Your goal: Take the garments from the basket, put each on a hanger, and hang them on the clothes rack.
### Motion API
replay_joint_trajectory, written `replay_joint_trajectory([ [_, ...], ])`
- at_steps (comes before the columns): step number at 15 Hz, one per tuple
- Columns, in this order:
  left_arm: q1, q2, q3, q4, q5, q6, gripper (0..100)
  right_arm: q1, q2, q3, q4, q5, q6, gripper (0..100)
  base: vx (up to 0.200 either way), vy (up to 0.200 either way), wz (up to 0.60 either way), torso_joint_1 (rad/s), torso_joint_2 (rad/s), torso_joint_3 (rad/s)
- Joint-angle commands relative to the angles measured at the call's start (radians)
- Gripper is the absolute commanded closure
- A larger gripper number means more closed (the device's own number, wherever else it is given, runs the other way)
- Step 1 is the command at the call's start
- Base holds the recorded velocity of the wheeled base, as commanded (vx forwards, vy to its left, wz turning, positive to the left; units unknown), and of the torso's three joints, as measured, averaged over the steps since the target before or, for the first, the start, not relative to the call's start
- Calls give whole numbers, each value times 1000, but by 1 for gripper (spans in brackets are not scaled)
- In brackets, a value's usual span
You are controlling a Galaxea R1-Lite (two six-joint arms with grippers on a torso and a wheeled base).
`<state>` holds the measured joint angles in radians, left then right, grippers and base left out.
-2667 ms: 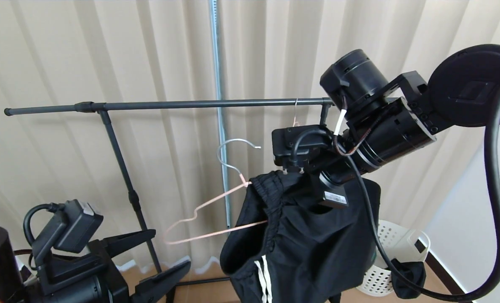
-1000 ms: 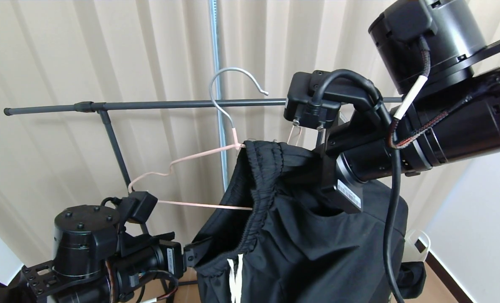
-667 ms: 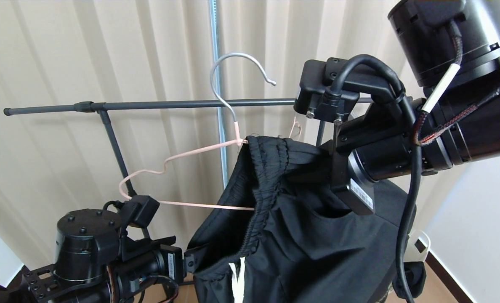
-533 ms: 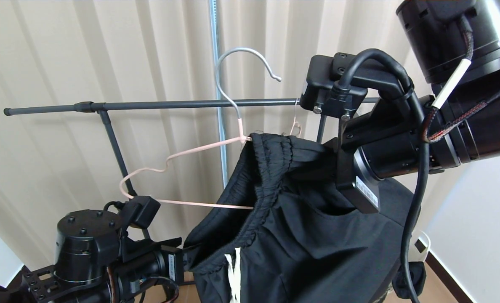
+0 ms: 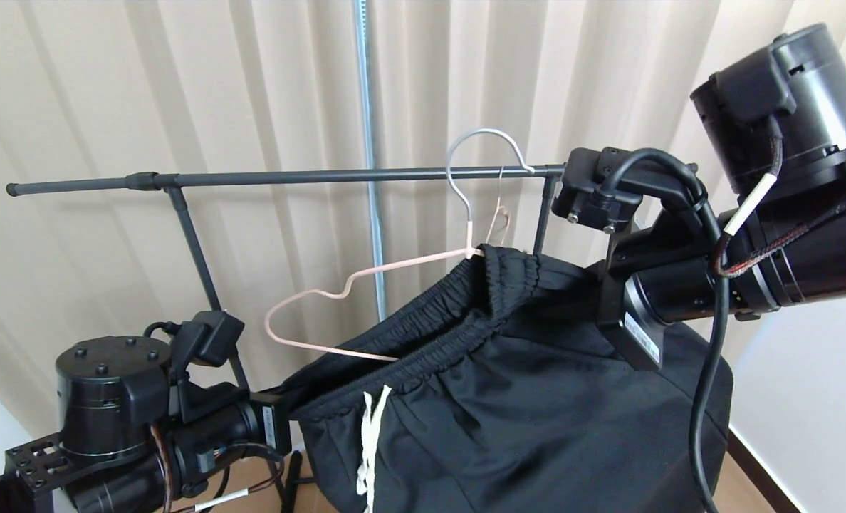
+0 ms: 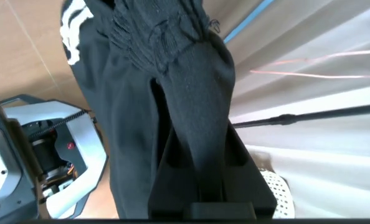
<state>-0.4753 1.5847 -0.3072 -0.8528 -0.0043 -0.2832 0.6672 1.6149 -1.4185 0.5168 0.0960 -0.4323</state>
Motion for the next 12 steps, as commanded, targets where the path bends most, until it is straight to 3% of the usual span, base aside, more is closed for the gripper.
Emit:
replay_joint_trajectory([
  [1, 41, -3, -9, 0, -2, -1, 100, -54, -76, 225, -166, 45, 0, 100, 0, 0, 0, 0, 0, 0],
  [3, 64, 12, -16, 0, -2, 9, 100, -72, -122, 389, -304, 53, 0, 100, 0, 0, 0, 0, 0, 0],
  [5, 75, 24, -23, 0, -2, 9, 100, -74, -144, 478, -371, 51, -2, 100, 0, 0, 0, 0, 0, 0],
  [12, 118, 26, -41, 0, -3, 12, 100, -67, -164, 533, -382, 37, -45, 100, 0, 0, 0, 0, 0, 0],
])
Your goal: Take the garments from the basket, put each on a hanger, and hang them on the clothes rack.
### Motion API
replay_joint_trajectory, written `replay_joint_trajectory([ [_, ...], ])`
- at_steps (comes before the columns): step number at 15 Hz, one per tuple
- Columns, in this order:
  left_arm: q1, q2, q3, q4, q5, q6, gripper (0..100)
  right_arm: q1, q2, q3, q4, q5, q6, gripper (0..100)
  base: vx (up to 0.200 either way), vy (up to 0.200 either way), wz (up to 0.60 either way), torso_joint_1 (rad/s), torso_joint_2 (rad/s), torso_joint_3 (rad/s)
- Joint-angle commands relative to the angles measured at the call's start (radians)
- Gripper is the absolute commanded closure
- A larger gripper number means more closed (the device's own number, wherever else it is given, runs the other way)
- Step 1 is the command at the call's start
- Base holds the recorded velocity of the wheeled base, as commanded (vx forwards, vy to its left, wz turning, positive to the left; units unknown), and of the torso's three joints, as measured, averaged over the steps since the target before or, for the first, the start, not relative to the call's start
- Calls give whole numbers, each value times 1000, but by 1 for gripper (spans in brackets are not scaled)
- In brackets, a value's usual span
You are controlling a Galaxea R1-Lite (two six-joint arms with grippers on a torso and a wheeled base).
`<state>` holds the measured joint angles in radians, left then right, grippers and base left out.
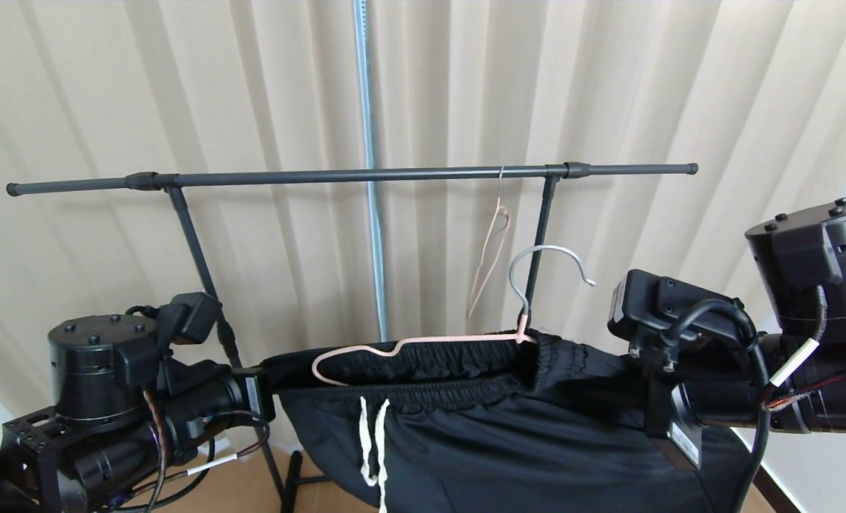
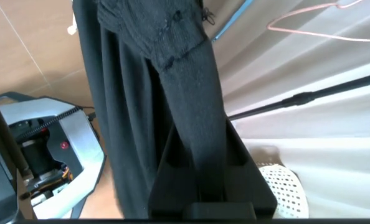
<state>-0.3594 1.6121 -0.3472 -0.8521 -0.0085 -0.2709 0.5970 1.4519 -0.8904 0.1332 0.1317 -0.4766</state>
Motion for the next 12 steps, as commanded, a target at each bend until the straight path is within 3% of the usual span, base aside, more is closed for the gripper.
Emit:
replay_joint_trajectory([
  [1, 2, -11, 1, -1, 1, -1, 100, 12, 15, 8, 0, -15, -5, 100, 0, 0, 0, 0, 0, 0],
  [6, -12, -24, -4, -1, 2, 32, 100, 38, 117, 4, -12, -96, -4, 100, 0, 0, 0, 0, 0, 0],
  [9, -35, -23, -32, 12, 2, 53, 100, 41, 136, 1, -14, -99, -4, 100, 0, 0, 0, 0, 0, 0],
  [11, -76, -35, -153, 166, 24, 78, 100, 46, 162, 11, -73, -132, 1, 100, 0, 0, 0, 0, 0, 0],
  [12, -76, -60, -239, 308, 35, 116, 100, 46, 177, 15, -107, -170, 9, 100, 0, 0, 0, 0, 0, 0],
])
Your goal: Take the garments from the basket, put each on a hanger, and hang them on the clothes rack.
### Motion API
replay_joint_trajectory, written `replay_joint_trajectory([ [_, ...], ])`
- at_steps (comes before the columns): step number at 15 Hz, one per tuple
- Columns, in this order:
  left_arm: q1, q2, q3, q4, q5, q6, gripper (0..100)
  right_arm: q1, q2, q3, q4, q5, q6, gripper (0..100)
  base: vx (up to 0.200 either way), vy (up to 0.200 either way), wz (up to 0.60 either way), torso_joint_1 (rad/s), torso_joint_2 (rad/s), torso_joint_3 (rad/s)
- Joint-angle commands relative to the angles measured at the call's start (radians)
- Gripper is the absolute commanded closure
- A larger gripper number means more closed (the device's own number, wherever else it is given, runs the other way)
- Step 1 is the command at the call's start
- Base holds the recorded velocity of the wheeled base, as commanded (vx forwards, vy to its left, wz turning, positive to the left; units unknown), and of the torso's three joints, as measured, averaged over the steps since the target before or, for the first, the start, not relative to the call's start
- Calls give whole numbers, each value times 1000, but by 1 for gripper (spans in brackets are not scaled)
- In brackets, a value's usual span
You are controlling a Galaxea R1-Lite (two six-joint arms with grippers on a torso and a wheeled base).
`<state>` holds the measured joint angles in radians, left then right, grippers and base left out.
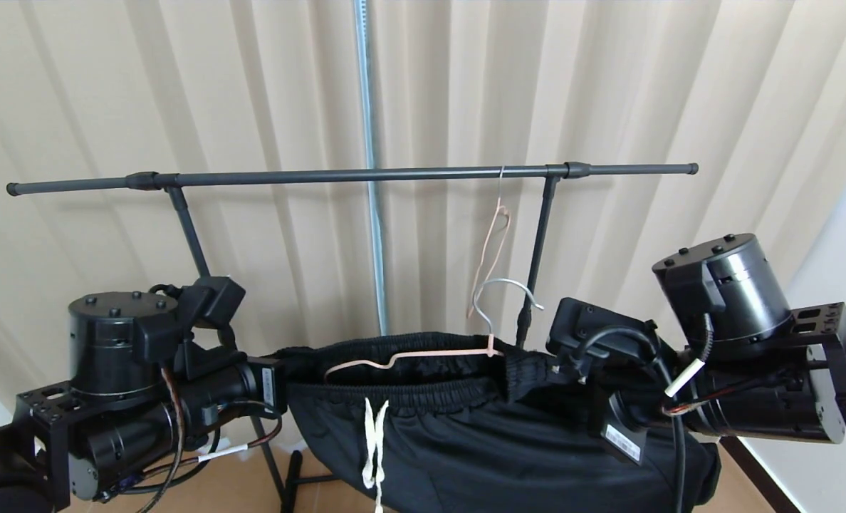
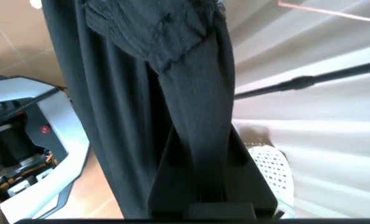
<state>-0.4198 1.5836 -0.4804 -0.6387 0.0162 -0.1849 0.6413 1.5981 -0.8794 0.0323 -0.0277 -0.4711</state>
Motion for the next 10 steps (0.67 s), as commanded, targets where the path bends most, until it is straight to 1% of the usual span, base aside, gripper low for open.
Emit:
replay_joint_trajectory([
  [1, -20, -42, -176, 208, 25, 47, 100, 1, 37, 16, -40, -15, 3, 100, 0, 0, 0, 0, 0, 0],
  [2, -22, -44, -201, 240, 33, 48, 100, 1, 39, 20, -51, -17, 3, 100, 0, 0, 0, 0, 0, 0],
  [3, -43, -42, -320, 398, 82, 48, 100, 1, 39, 43, -91, -20, 3, 100, 0, 0, 0, 0, 0, 0],
  [4, -56, -42, -348, 444, 90, 48, 100, 1, 42, 48, -98, -20, 3, 100, 0, 0, 0, 0, 0, 0],
  [5, -99, -40, -391, 524, 108, 45, 100, 1, 52, 48, -104, -18, 3, 100, 0, 0, 0, 0, 0, 0],
  [7, -136, -36, -422, 565, 142, 44, 100, 3, 68, 42, -106, -18, 6, 100, 0, 0, 0, 0, 0, 0],
  [8, -172, -34, -451, 597, 151, 42, 100, 14, 83, 37, -114, -20, 28, 100, 0, 0, 0, 0, 0, 0],
  [9, -172, -34, -451, 597, 151, 42, 100, 14, 83, 37, -114, -20, 28, 100, 0, 0, 0, 0, 0, 0],
  [10, -226, -34, -515, 680, 174, 41, 100, 35, 115, 40, -173, -72, 80, 100, 0, 0, 0, 0, 0, 0],
])
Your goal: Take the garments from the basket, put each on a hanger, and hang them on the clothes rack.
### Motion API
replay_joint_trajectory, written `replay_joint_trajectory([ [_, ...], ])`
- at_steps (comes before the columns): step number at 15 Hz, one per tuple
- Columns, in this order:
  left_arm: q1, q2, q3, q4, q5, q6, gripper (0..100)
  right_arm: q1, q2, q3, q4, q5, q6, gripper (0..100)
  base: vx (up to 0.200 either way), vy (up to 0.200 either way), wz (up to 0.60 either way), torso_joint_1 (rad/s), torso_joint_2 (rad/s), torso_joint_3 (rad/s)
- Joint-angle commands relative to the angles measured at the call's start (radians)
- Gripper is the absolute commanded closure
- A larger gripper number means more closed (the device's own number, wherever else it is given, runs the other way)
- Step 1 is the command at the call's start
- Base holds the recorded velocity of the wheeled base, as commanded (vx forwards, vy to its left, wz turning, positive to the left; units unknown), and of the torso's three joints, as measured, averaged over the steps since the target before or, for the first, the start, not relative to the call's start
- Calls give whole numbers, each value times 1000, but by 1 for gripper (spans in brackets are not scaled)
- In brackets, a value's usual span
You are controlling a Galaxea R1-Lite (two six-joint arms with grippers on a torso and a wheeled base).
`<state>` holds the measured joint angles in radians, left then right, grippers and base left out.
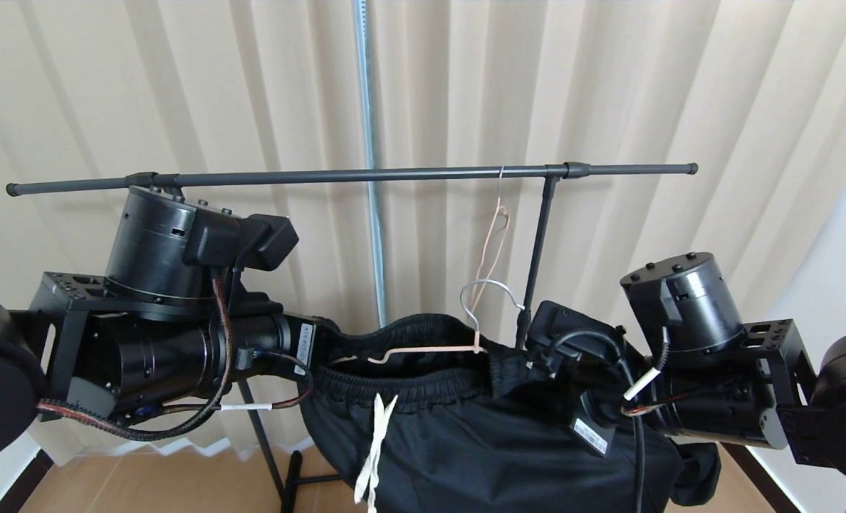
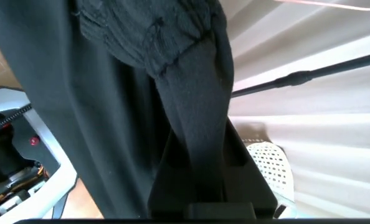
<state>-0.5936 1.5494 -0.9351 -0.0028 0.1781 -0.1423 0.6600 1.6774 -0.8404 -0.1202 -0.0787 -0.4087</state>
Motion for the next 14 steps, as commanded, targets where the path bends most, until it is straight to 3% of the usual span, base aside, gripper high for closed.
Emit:
replay_joint_trajectory([
  [1, -68, 0, -76, 63, 14, -5, 100, 26, 50, 1, -41, -50, 36, 100, 0, 0, 0, 0, 0, 0],
  [2, -100, 0, -94, 83, 14, -16, 100, 49, 74, 3, -78, -90, 76, 100, 0, 0, 0, 0, 0, 0],
  [10, -137, 12, -85, 84, 14, -23, 100, 86, 136, 18, -214, -85, 148, 100, 0, 0, 0, 0, 0, 0],
  [13, -129, 43, -57, 78, 47, -40, 100, 79, 94, 80, -354, 36, 163, 100, 0, 0, 0, 0, 0, 0],
  [14, -130, 48, -57, 78, 66, -49, 100, 79, 87, 84, -360, 45, 163, 100, 0, 0, 0, 0, 0, 0],
])
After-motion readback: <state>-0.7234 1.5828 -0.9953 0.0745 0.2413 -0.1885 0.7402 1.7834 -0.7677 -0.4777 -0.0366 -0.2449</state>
